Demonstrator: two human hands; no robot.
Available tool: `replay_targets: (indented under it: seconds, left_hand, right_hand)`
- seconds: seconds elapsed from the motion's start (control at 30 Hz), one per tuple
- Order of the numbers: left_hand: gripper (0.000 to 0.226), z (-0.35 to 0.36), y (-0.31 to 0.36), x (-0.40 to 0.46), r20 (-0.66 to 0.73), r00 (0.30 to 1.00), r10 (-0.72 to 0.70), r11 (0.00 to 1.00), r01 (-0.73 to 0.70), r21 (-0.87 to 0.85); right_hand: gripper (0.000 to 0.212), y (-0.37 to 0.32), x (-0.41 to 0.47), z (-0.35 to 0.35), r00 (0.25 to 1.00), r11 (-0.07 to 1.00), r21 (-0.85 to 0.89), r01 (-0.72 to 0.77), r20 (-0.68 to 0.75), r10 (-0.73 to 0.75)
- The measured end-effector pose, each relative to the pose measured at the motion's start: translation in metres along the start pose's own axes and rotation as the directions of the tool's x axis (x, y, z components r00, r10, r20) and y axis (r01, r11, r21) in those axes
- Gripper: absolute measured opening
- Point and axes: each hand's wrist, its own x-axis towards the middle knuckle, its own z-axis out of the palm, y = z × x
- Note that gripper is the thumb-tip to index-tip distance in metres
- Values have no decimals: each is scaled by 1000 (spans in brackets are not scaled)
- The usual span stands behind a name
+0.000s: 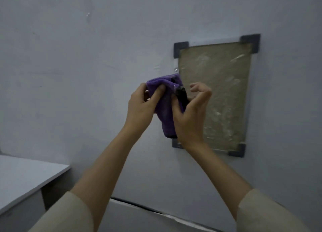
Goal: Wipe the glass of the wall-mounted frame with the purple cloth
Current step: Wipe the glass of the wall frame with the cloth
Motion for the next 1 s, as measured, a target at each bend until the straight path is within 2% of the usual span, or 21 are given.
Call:
replay_targets:
  seconds: [0.07, 0.2, 0.37, 0.43, 0.57, 0.63, 0.73, 0.8, 0.9, 1.0]
  left_hand:
    - [25, 21, 12, -3, 48, 998, -41, 997, 44, -57]
    - [26, 63, 35, -6, 169, 984, -58, 997, 67, -48]
    - [20, 107, 53, -8, 180, 984, -12, 1000, 8, 24]
    - [16, 122, 54, -13, 191, 981, -2, 999, -7, 46]
    - [16, 139, 54, -16, 191, 982, -2, 1000, 0, 14]
    - [16, 141, 56, -11, 167, 986, 3, 1000, -3, 1]
    - [16, 137, 59, -1, 169, 985, 22, 1000, -25, 12]
    - [20, 132, 63, 9, 209, 978, 17, 1000, -22, 22]
    - [28, 123, 69, 29, 285, 958, 27, 984, -76, 160]
    - [30, 109, 69, 53, 233, 954, 191, 842, -281, 461]
  right_hand:
    - [25, 1, 12, -26, 1000, 999, -31, 7, -27, -8]
    - [6, 9, 26, -74, 985, 966, -194, 168, -10, -174]
    - [32, 24, 35, -126, 965, 920, -291, 262, 56, -257]
    - [31, 32, 36, -143, 957, 901, -323, 289, 81, -278]
    - [33, 44, 35, -158, 977, 952, -228, 202, 109, -181]
    - [47, 45, 34, -156, 973, 971, -192, 140, 208, -99]
    - [73, 43, 41, -148, 942, 954, -263, 146, 331, -53]
    - [73, 42, 51, -142, 943, 942, -295, 162, 326, -60]
    - [66, 42, 72, -135, 939, 917, -344, 201, 333, -81]
    - [63, 47, 91, -134, 931, 880, -405, 248, 351, -101]
